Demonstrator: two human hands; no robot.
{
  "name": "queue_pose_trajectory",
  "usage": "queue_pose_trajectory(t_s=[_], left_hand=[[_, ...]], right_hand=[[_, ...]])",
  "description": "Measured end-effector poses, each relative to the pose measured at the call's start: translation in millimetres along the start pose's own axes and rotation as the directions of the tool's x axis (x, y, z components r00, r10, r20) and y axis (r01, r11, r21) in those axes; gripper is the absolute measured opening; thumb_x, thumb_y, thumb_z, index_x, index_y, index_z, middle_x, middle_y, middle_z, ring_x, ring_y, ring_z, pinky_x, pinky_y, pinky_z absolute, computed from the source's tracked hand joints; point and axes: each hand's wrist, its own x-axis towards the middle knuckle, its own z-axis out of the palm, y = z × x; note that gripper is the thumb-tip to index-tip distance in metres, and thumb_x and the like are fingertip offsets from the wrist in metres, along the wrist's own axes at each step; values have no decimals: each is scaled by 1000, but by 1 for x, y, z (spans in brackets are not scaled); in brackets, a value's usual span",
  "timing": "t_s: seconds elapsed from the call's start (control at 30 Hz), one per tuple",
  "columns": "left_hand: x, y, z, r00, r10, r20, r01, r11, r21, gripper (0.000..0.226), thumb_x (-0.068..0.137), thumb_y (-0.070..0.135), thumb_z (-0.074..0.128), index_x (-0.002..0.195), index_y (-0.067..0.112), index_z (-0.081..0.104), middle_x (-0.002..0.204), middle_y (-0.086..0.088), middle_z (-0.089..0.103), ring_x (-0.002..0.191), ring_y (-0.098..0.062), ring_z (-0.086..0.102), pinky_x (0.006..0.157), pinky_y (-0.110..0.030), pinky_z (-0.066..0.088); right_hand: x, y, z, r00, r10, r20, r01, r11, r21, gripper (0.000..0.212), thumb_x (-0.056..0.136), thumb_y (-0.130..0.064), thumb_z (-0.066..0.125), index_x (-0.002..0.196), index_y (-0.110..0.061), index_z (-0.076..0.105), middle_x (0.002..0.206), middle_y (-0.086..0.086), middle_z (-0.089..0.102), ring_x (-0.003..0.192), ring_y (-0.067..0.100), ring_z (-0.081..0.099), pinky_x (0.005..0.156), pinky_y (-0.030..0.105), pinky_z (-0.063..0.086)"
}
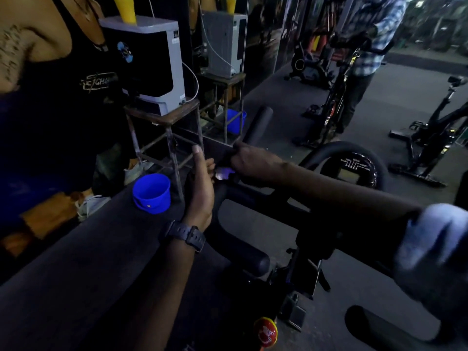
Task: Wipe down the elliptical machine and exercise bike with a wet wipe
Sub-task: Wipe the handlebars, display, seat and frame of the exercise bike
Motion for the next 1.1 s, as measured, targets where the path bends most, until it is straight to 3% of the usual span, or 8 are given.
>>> queue_pose_trajectory(t_s=[0.17,0.27,0.37,0.57,0.7,0.77,0.97,1.1], left_hand=[[-23,-8,-14,999,15,46,-14,999,-31,82,95,69,22,135,9,61,131,-5,66,125,-15,61,108,-25,44],[-35,-10,-13,999,33,4,-32,996,-86,61,105,56,19,112,21,68,110,6,74,110,-5,67,98,-20,50],[-42,-18,-17,999,-11,-30,7,988,-152,74,104,60,19,131,7,62,131,-10,67,124,-23,63,111,-39,46],[-45,-22,-26,993,-35,-112,10,976,-217,81,104,61,12,137,3,58,129,-4,66,112,-6,65,84,-11,51],[-55,-24,-36,992,-81,-94,52,960,-276,85,102,67,10,142,5,53,145,-5,55,131,-15,54,107,-29,43],[-62,-26,-38,993,-88,-85,58,950,-307,85,101,67,10,137,5,57,142,-7,58,124,-13,58,95,-21,47],[-72,-19,-19,997,-32,-67,11,958,-286,81,103,63,8,128,9,63,124,-9,72,116,-20,68,98,-30,55],[-76,-27,-19,994,-37,-107,10,971,-240,86,97,76,20,139,10,56,120,7,68,110,-3,65,96,-20,53]], right_hand=[[6,7,-2,958,286,-33,-258,905,339,29,98,-19,49,121,-6,60,117,19,61,107,37,62,83,43,50],[-5,-34,7,973,200,-116,-116,856,504,25,88,-16,58,102,5,65,100,25,66,93,41,66,77,45,55],[-28,-55,-2,988,-27,-151,120,752,649,27,72,-9,58,94,-3,72,96,17,70,91,31,67,82,32,54],[-10,-59,-7,981,35,-191,98,758,645,26,73,-10,56,90,-6,75,95,14,72,93,32,66,88,33,46],[-55,-86,-15,938,-263,-225,345,651,676,16,85,-4,65,97,-9,74,104,6,69,99,19,62,92,26,45],[-67,-81,-19,916,-355,-184,375,604,703,11,89,-9,67,95,-14,75,103,-1,69,98,12,61,91,24,44],[-31,-61,-16,978,-77,-192,192,685,703,7,85,-11,67,88,-10,74,97,6,69,91,18,63,83,35,49],[-102,-80,-26,974,-186,-127,212,565,798,9,85,-10,71,90,-17,74,92,-5,69,87,7,63,81,19,47]])
